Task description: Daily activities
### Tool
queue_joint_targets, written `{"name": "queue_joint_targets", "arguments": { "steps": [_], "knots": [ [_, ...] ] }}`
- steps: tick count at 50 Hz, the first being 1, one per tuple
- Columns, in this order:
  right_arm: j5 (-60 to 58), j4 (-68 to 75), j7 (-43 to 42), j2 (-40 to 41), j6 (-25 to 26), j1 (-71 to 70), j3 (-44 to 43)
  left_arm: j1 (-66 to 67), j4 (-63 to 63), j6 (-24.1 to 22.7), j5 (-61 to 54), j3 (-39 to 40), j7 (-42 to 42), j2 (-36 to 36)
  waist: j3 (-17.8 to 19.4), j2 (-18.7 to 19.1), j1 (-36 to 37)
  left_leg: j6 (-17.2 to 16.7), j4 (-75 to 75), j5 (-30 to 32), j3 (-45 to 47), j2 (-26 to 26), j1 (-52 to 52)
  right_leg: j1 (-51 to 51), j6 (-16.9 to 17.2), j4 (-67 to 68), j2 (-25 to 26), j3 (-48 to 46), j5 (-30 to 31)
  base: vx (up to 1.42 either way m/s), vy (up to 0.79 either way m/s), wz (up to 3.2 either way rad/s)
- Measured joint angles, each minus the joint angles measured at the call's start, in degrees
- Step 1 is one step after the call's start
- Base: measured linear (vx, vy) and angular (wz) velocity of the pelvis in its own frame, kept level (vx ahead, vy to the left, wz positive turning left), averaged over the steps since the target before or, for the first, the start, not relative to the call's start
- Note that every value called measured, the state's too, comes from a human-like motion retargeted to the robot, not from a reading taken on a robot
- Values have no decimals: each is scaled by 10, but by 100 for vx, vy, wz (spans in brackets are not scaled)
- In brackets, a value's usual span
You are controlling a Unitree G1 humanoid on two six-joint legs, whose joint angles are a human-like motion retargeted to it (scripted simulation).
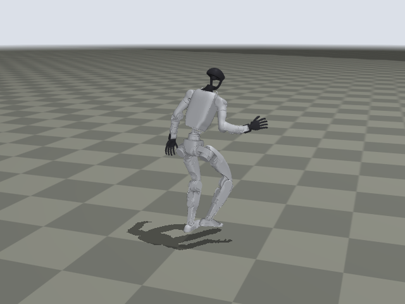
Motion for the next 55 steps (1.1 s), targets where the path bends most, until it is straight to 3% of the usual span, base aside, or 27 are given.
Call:
{"name": "queue_joint_targets", "arguments": {
  "steps": [5, 9, 13, 20, 32, 36, 40, 45, 50, 55],
  "knots": [
    [-31, 443, 113, -183, 64, -123, 166, -22, -17, -13, 57, -79, -50, 15, -19, -13, 63, -2, -73, 49, 40, -35, -14, 49, -16, 66, -88, 4, -68, -17, -2, -75],
    [-96, 673, 202, -215, 99, -254, 314, -38, -18, -14, 83, -106, -69, 17, -28, -21, 97, -18, -117, 91, 54, -38, -33, 92, 12, -56, -76, -12, -93, -13, -9, -54],
    [-146, 721, 238, -200, 114, -299, 374, -38, -23, -13, 96, -101, -72, 17, -34, -24, 113, -34, -133, 122, 56, -20, -49, 124, 25, -183, -36, -27, -109, -13, -11, -35],
    [-173, 616, 251, -147, 116, -234, 357, -21, -39, -12, 86, -72, -76, 9, -49, -23, 106, -62, -158, 176, 43, 5, -41, 170, 32, -291, 14, -37, -83, -13, -11, -7],
    [-142, 592, 313, -51, 119, -139, 339, -36, -31, -13, 61, -89, -105, -30, -57, -28, 89, -97, -180, 239, 4, 0, -32, 190, 33, -307, 32, -36, -53, -16, -11, 34],
    [-123, 564, 326, -51, 114, -120, 319, -36, -15, -9, 68, -84, -117, -26, -48, -43, 73, -87, -158, 192, 4, 6, -40, 181, 41, -303, 28, -46, -36, -24, -10, 40],
    [-112, 473, 299, -77, 105, -82, 261, -17, -6, -3, 82, -59, -118, -11, -37, -57, 49, -65, -36, 112, 15, 31, -42, 170, 48, -297, 32, -45, -19, -26, -5, 19],
    [-104, 279, 241, -93, 106, 6, 131, 11, -17, 1, 82, -12, -106, -2, -31, -45, 26, -66, 111, 42, 10, 80, 8, 162, 44, -317, 83, -36, 7, -27, 0, -17],
    [-68, 99, 195, -52, 90, 46, 35, 6, -24, 4, 54, 16, -75, -13, -37, -55, -9, -85, -31, 43, 4, 52, 106, 134, 53, -327, 97, -22, 42, -28, 4, -22],
    [-29, -52, 166, 1, 53, 20, 10, -28, -36, 3, 42, 12, -35, -17, -31, -86, -59, -70, -173, 51, 29, 16, 145, 74, 84, -272, 82, 22, 71, -31, 5, -8]
  ]
}}
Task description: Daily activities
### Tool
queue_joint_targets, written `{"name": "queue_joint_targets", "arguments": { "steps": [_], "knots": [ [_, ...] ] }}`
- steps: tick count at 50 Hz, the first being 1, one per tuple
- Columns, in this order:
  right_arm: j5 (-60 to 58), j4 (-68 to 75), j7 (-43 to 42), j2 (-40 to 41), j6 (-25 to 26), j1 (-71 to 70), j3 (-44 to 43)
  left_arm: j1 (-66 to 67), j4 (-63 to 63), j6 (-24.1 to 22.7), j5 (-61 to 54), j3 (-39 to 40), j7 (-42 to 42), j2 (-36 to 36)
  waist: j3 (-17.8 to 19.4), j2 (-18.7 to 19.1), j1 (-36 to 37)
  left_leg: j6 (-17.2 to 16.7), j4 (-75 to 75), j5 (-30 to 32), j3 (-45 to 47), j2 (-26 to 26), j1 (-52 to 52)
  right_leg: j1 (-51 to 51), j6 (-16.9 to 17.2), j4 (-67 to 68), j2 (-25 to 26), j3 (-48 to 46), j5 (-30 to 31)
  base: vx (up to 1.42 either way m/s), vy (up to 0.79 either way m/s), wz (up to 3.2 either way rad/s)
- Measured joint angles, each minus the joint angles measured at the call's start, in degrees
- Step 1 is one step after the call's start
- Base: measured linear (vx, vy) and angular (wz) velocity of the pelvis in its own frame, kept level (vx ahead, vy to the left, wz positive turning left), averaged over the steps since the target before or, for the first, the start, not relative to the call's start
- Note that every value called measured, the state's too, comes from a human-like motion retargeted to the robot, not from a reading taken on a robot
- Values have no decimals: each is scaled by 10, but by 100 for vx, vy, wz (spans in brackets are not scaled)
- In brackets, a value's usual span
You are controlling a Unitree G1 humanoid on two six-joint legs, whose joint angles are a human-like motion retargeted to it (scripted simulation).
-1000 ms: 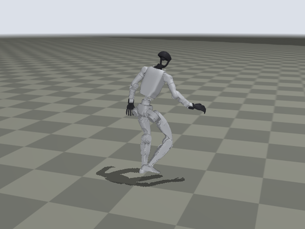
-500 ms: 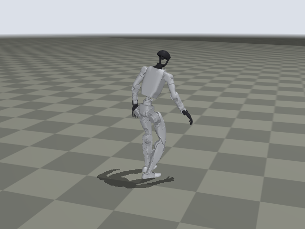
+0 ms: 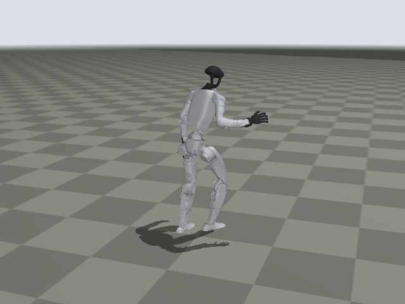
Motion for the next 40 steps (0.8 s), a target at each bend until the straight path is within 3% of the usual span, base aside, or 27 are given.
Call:
{"name": "queue_joint_targets", "arguments": {
  "steps": [5, 10, 15, 21, 26, 33, 38, 40],
  "knots": [
    [3, -80, -15, 29, -19, -27, 14, -24, -24, -6, -19, -7, 32, 10, 11, -17, -31, 9, -41, 26, 18, -16, -8, -45, 7, 100, -18, 34, 0, -27, 2, -20],
    [-33, -51, -29, 37, -6, -19, 43, -27, -57, -20, -47, -6, 51, 17, 15, -24, -31, 14, -64, 51, 22, -30, -28, -44, 9, 176, -44, 45, -13, -16, -2, -17],
    [-84, 155, -30, 25, 22, -3, 116, -11, -66, -36, -42, -13, 56, 17, 6, -21, 12, 6, -114, 88, 26, -29, -37, 21, 23, 61, -41, 25, -26, -6, -5, -26],
    [-135, 377, -3, 18, 56, -7, 208, 12, -27, -40, -21, -16, 48, 15, 2, -20, 71, 4, -58, 78, 22, -15, -79, 72, 27, -63, -29, 7, -49, -2, -3, -9],
    [-136, 239, -14, 1, 19, -8, 167, 54, 9, -33, -13, 7, 13, 26, 7, -19, 68, 12, 20, 53, 11, -1, -105, 68, 28, -35, -20, 19, -42, 0, 0, 0],
    [-135, -67, -12, -2, -21, -17, 75, 92, 11, -28, -4, 17, -34, 31, 24, -18, 13, 24, 126, 16, -15, -3, -139, -49, 28, 195, -33, 50, 18, 0, -1, 6],
    [-132, -71, -56, 17, 4, -45, 61, 69, 2, -25, 11, 2, -10, 21, 46, -12, 4, 20, 244, -13, -36, -4, -212, -119, 24, 235, -17, 63, 9, 5, -10, 20],
    [-123, 0, -87, 20, 21, -56, 66, 62, 10, -22, 25, -7, -5, 14, 59, -3, 24, -5, 321, 13, -60, 0, -258, -127, 12, 232, 2, 66, 3, 9, -15, -26]
  ]
}}
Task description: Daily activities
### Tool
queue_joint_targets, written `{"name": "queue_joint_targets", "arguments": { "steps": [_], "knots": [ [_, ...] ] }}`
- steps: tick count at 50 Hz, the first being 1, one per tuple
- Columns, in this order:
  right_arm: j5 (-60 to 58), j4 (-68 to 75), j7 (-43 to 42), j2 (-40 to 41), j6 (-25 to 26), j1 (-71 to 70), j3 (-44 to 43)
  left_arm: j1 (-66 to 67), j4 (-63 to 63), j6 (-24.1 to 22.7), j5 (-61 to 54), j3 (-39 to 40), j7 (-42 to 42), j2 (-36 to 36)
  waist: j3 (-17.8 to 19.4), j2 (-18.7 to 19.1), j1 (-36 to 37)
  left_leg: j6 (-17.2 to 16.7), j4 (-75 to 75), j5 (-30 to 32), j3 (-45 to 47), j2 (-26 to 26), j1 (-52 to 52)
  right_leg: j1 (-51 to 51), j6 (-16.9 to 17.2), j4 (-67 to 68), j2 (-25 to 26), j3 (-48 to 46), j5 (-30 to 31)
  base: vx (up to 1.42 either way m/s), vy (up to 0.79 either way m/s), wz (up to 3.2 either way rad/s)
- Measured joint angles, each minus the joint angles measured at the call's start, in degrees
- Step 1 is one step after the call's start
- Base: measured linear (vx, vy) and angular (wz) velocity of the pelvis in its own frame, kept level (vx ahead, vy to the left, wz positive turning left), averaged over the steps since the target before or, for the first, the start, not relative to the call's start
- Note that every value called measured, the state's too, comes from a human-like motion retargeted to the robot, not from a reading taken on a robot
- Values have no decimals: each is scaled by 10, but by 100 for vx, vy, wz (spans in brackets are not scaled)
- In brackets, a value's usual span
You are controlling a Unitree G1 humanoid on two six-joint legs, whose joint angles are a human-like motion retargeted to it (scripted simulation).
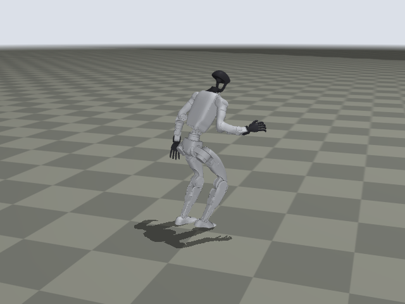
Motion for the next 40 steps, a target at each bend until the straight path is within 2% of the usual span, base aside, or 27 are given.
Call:
{"name": "queue_joint_targets", "arguments": {
  "steps": [2, 5, 10, 13, 18, 21, 25, 27, 28, 30, 31, 32, 33, 35, 40],
  "knots": [
    [0, 75, -21, -5, 6, -1, 12, 12, 4, 2, 21, -11, -6, -7, 10, 8, 31, -46, 93, 77, -29, 2, -62, 7, -7, -15, 29, 10, 3, 12, -15, -55],
    [-15, 133, -24, -19, 7, 17, 32, 62, -19, -3, 49, -28, -23, -3, 25, 3, 72, -87, 197, 135, -63, -16, -159, 19, -1, -29, 68, 48, -13, 17, -12, -58],
    [-3, 200, 20, -57, -19, 40, 93, 148, -103, -25, 46, -53, -33, 14, 38, -3, 105, -111, 145, 157, -87, -46, -255, 13, 10, 22, 102, 85, -90, 26, -6, -43],
    [24, 295, 41, -55, -30, 46, 151, 144, -131, -34, 36, -91, -11, 8, 27, 6, 102, -111, 122, 135, -77, -60, -249, 1, 16, 82, 104, 79, -134, 31, 1, -12],
    [106, 559, 69, -4, -21, 46, 225, 41, -142, -42, -1, -126, 78, -29, 0, 20, 97, -67, 195, -7, -38, -68, -215, -5, -19, 183, 66, 43, -210, 36, 5, 14],
    [160, 672, 106, 38, -18, 62, 232, -34, -219, -58, -42, -91, 138, -32, -15, 23, 89, -55, 172, -55, -35, -80, -159, 22, -25, 185, 35, 22, -176, 43, 6, 46],
    [192, 665, 136, 76, -19, 129, 199, -82, -370, -78, -67, -6, 198, 1, -55, 16, 68, -48, 45, -58, -54, -91, -32, 101, -2, 87, 4, 2, -112, 48, 2, 44],
    [185, 622, 135, 85, -17, 159, 179, -74, -417, -80, -77, 36, 211, 19, -78, 9, 61, -65, -53, 15, -59, -85, 55, 161, 9, -5, -16, -16, -65, 46, -2, 14],
    [177, 596, 133, 87, -15, 171, 172, -61, -431, -79, -83, 52, 212, 24, -90, 4, 60, -83, -108, 94, -53, -76, 101, 193, 18, -58, -27, -27, -17, 42, -4, 4],
    [159, 544, 125, 83, -10, 189, 168, -19, -434, -72, -92, 71, 198, 25, -112, -4, 60, -124, -226, 270, -43, -57, 177, 252, 49, -166, -37, -38, 124, 37, -5, -4],
    [150, 521, 118, 77, -8, 190, 169, 6, -420, -67, -96, 71, 189, 22, -119, -4, 63, -143, -259, 336, -38, -47, 196, 271, 60, -202, -35, -41, 185, 30, -5, -11],
    [142, 500, 109, 71, -6, 189, 170, 30, -403, -63, -97, 71, 181, 19, -125, -3, 66, -158, -279, 386, -33, -38, 209, 286, 69, -228, -33, -42, 234, 24, -5, -14],
    [135, 483, 98, 62, -5, 183, 173, 52, -379, -58, -95, 67, 174, 16, -126, -1, 70, -166, -272, 405, -29, -30, 208, 292, 71, -237, -29, -40, 261, 20, -5, -11],
    [122, 456, 79, 44, -10, 165, 181, 95, -325, -47, -83, 56, 156, 11, -123, 4, 77, -165, -230, 388, -26, -24, 188, 287, 70, -219, -25, -32, 264, 14, -5, -5],
    [89, 402, 94, -3, -29, 101, 202, 172, -168, -30, -25, 14, 84, -14, -110, 23, 86, -137, -226, 291, -18, -17, 153, 268, 57, -175, -24, -28, 173, 8, -5, -3]
  ]
}}
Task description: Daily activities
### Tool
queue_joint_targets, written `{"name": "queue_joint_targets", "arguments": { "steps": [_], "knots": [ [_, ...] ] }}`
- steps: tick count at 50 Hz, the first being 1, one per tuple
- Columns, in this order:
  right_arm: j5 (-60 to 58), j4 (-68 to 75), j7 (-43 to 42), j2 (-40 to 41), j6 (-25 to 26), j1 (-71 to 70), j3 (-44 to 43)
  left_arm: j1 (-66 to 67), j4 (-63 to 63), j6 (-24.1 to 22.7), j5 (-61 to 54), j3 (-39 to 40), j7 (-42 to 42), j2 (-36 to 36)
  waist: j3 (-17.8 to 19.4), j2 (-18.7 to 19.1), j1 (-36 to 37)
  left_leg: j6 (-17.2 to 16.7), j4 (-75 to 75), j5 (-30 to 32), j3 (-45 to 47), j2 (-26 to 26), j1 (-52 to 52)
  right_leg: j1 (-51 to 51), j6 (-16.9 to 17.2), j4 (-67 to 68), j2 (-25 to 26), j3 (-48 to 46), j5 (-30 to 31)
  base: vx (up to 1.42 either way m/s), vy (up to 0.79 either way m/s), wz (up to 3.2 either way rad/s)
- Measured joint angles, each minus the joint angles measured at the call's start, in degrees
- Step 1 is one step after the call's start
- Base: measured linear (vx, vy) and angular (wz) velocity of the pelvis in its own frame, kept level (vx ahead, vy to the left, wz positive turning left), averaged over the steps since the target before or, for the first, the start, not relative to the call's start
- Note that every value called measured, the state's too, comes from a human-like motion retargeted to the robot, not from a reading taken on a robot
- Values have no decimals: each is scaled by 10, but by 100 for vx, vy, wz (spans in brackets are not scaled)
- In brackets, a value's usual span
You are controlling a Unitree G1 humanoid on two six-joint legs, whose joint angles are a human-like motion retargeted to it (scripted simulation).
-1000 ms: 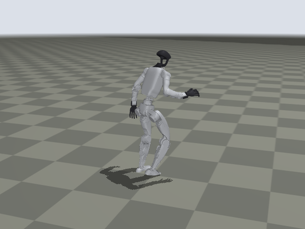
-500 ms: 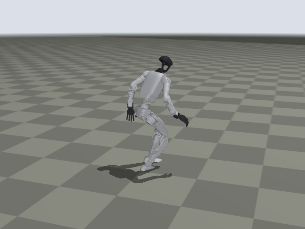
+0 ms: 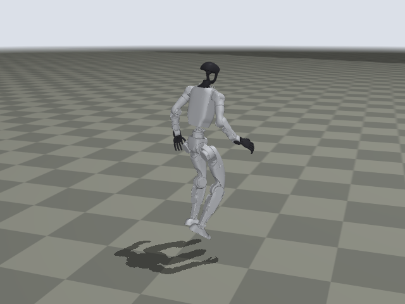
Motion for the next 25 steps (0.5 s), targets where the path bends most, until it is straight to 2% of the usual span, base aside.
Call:
{"name": "queue_joint_targets", "arguments": {
  "steps": [3, 5, 8, 10, 13, 17, 21, 25],
  "knots": [
    [-5, -33, 29, -14, -9, -33, 18, 45, 73, 10, 38, -25, -43, -16, 1, -1, -5, 16, -27, -25, 3, -9, -1, -19, -18, 69, -11, 5, -73, 7, -6, 7],
    [-6, -44, 53, -17, -10, -56, 34, 60, 120, 22, 66, -43, -73, -26, 4, -5, -13, 36, -10, -71, 2, -14, -3, -38, -34, 142, -15, 16, -136, 8, -7, 6],
    [-12, -10, 89, -1, 4, -86, 66, 23, 200, 46, 99, -70, -96, -39, 17, -14, -28, 91, 91, -218, 8, -9, -24, -77, -64, 267, -13, 36, -229, 10, -8, 6],
    [-21, 49, 108, 24, 20, -97, 92, -42, 245, 63, 101, -79, -88, -53, 25, -17, -37, 113, 146, -279, 13, 0, -44, -106, -78, 299, -2, 47, -264, 14, -9, 27],
    [-35, 190, 146, 70, 38, -104, 128, -167, 246, 62, 58, -75, -55, -64, 30, -17, -48, 113, 144, -289, 2, -1, -48, -123, -78, 223, 24, 48, -266, 17, -9, 73],
    [-46, 307, 178, 102, 50, -53, 143, -276, 107, 19, 2, -87, -14, -37, 29, -18, -57, 101, 113, -274, -24, -19, -32, -100, -50, 69, 52, 49, -222, 16, -8, 119],
    [-48, 331, 173, 98, 50, -4, 131, -362, -27, -17, -24, -89, 38, 9, 24, -16, -63, 98, 84, -268, -36, -19, -25, -83, -38, -39, 62, 35, -187, 5, -5, 71],
    [-50, 313, 135, 81, 46, 11, 115, -422, -78, -30, -18, -85, 96, 46, 21, -19, -80, 107, 67, -286, -26, -12, -26, -104, -23, -71, 63, 30, -176, -11, -3, 21]
  ]
}}
